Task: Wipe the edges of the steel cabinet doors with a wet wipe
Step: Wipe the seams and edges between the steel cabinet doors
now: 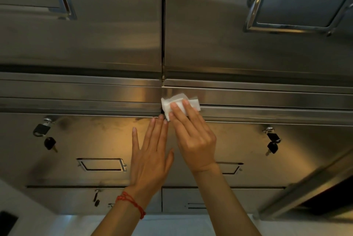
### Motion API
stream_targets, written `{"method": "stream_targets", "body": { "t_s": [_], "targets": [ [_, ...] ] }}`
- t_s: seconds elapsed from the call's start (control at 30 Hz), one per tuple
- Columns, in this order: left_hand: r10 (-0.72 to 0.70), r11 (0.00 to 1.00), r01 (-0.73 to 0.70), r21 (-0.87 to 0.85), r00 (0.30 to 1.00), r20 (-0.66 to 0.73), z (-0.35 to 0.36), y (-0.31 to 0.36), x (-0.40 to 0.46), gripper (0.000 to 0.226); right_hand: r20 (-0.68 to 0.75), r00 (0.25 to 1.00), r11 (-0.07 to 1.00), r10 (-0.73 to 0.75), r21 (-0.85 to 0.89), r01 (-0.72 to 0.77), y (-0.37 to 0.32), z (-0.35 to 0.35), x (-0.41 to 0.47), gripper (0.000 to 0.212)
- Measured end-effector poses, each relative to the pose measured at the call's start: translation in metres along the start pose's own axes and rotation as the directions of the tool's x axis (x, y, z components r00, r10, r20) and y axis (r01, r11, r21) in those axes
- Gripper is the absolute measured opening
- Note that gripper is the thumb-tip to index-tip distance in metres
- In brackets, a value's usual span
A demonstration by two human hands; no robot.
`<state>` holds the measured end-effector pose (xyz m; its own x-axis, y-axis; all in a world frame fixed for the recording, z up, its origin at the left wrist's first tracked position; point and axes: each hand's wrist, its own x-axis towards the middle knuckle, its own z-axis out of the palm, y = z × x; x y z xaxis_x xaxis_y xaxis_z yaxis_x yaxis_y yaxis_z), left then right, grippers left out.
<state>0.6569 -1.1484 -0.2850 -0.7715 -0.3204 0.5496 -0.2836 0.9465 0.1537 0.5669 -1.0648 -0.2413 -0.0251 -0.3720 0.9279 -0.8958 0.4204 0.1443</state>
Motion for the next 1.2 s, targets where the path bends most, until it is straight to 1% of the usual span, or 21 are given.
{"method": "stream_targets", "body": {
  "t_s": [0.2,0.27,0.4,0.47,0.6,0.67,0.73,0.83,1.0,1.2],
  "targets": [
    [-0.001,1.0,0.001,0.013,1.0,0.006,0.0,0.0,0.0,0.065,-0.037,0.992,0.991,0.12,-0.057,-0.122,0.014,-0.008,-0.013,0.017],
    [-0.007,1.0,0.007,0.018,1.0,0.01,0.001,0.0,0.0,0.065,-0.041,0.994,0.994,0.1,-0.035,-0.101,0.005,-0.003,-0.008,0.017],
    [-0.014,1.0,0.013,0.029,1.0,0.025,0.002,-0.001,-0.001,0.064,-0.021,1.0,1.0,0.012,-0.005,-0.012,-0.002,0.003,-0.002,0.018],
    [-0.006,0.999,0.006,0.04,1.0,0.021,0.001,-0.001,-0.001,0.064,-0.021,0.999,0.999,0.031,-0.027,-0.032,0.005,-0.001,-0.007,0.019],
    [0.012,0.999,-0.012,0.053,1.0,0.014,0.0,-0.002,0.0,0.065,-0.061,0.991,0.989,0.12,-0.077,-0.124,0.008,-0.004,-0.013,0.017],
    [0.01,0.998,-0.011,0.058,1.0,0.022,0.0,-0.003,0.0,0.065,-0.056,0.993,0.993,0.105,-0.053,-0.108,-0.001,0.001,-0.008,0.017],
    [0.005,0.999,-0.007,0.052,0.999,0.031,0.001,-0.004,-0.001,0.066,-0.039,0.998,0.999,0.05,-0.021,-0.05,-0.008,0.006,-0.003,0.017],
    [0.006,0.999,-0.007,0.048,1.0,0.029,0.001,-0.004,-0.001,0.065,-0.028,1.0,1.0,0.011,-0.016,-0.011,-0.004,0.005,-0.001,0.018],
    [0.011,0.998,-0.012,0.062,1.0,0.004,0.0,-0.002,0.001,0.065,-0.031,0.997,0.995,0.073,-0.066,-0.075,0.016,-0.005,-0.015,0.02],
    [-0.021,0.996,0.022,0.09,1.0,-0.004,0.0,0.004,0.0,0.064,-0.031,0.996,0.991,0.086,-0.103,-0.089,0.035,-0.015,-0.024,0.021]
  ]
}}
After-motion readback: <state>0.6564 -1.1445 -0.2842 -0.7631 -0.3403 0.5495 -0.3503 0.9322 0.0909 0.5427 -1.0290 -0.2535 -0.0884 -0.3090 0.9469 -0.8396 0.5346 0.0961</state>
